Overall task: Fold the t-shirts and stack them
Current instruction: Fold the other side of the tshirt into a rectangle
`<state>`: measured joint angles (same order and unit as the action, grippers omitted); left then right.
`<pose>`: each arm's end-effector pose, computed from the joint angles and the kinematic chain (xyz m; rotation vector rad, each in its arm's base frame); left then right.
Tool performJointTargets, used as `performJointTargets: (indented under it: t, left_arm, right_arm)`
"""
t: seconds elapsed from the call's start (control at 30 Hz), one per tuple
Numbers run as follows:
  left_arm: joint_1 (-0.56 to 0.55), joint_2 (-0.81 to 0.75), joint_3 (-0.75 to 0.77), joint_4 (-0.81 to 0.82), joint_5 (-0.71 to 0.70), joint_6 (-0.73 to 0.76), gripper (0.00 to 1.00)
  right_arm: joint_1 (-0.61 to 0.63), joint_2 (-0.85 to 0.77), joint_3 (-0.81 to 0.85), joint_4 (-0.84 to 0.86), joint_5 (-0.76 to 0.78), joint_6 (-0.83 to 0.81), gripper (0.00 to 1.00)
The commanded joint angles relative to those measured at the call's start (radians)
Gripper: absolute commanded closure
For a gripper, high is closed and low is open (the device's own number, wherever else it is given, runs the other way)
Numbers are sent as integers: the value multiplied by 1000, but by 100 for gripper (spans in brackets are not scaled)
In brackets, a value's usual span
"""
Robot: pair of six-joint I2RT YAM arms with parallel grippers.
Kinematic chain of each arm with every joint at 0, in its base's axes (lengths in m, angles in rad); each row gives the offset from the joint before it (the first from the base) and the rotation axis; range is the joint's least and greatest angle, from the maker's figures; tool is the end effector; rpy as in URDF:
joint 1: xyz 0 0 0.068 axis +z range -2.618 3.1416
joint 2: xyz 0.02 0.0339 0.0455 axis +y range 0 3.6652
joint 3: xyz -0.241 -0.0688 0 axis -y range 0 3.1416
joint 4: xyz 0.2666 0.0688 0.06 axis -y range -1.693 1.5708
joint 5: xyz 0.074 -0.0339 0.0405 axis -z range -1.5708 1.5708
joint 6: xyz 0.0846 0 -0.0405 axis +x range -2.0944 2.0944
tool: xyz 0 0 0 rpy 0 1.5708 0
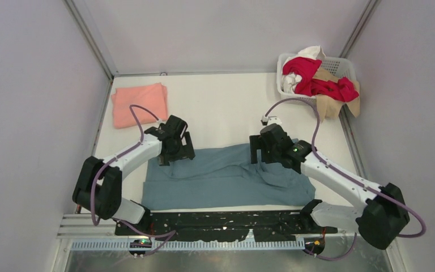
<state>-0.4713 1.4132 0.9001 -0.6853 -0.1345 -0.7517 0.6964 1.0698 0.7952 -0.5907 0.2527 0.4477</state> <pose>0.2736 -0.1267 0.1259 -0.4199 2.7250 -0.1461 0.2270 0.1622 0.1916 -0.1870 2.4043 0.2228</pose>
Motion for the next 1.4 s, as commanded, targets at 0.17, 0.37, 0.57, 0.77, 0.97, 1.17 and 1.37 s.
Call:
performJointTargets:
  t: [0.17, 0.37, 0.57, 0.77, 0.97, 1.17, 1.37]
  left_arm:
    - [71, 91, -48, 111, 53, -3, 0]
    - [113, 53, -83, 7, -53, -31, 0]
    - [145, -77, -164, -104, -154, -107, 0]
    - [147, -209, -160, -289, -287, -167, 0]
    - [151, -318, -152, -363, -314, -204, 0]
    - [149, -390, -144, -128, -72, -87, 0]
    - [144, -248, -105, 91, 205, 6, 0]
  right_arm:
    - [-67, 263, -17, 193, -205, -139, 5]
    - [-59, 329, -59, 198, -365, -179, 4]
    - [115, 194, -100, 118, -421, -256, 4]
    - [279, -21, -127, -65, -434, -84, 4]
    - [299, -177, -180, -167, -490, -62, 5]
    - [298, -141, -71, -85, -129, -71, 5]
    - [296, 161, 17, 38, -165, -186, 4]
